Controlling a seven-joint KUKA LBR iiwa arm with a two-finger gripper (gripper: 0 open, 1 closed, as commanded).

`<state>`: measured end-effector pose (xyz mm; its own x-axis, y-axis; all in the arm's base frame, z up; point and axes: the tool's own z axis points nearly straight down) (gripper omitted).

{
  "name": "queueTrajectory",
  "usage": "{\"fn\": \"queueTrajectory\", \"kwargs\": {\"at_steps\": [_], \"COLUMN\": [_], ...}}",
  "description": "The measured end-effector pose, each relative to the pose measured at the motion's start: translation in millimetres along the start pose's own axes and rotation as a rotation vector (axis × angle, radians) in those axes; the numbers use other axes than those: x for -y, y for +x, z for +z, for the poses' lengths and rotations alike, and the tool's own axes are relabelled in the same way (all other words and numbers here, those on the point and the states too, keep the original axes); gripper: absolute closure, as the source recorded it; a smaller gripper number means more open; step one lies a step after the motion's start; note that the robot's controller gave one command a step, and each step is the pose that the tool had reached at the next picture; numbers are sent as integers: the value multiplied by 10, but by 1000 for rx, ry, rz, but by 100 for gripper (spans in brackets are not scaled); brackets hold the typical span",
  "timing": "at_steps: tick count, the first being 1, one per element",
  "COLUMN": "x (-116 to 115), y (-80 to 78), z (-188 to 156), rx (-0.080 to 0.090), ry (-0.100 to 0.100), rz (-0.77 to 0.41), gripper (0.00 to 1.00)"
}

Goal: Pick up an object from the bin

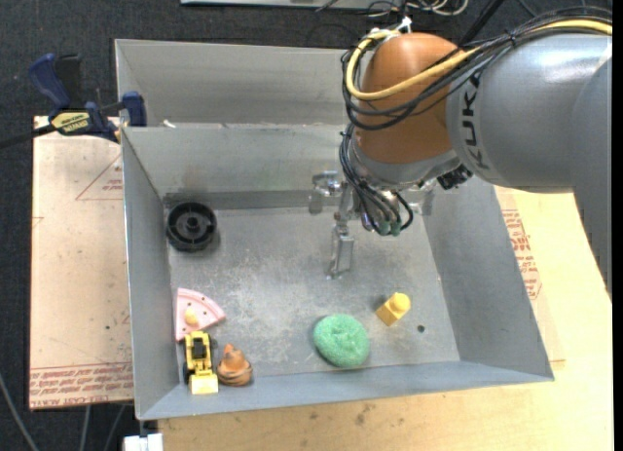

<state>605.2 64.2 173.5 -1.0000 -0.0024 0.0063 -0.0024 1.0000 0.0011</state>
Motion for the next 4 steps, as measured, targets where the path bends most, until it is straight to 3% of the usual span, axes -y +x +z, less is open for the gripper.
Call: {"fn": "queueTrajectory", "kwargs": {"at_steps": [1, 2, 3, 4], "x": [3, 480, 763, 1301], "y": [-16, 636, 1090, 981], "z": [-51, 610, 1027, 785], "rx": [8, 10, 4, 7], "ry": [-1, -1, 2, 0], "rz": [1, 90, 109, 24], "gripper": [0, 0, 0, 0]}}
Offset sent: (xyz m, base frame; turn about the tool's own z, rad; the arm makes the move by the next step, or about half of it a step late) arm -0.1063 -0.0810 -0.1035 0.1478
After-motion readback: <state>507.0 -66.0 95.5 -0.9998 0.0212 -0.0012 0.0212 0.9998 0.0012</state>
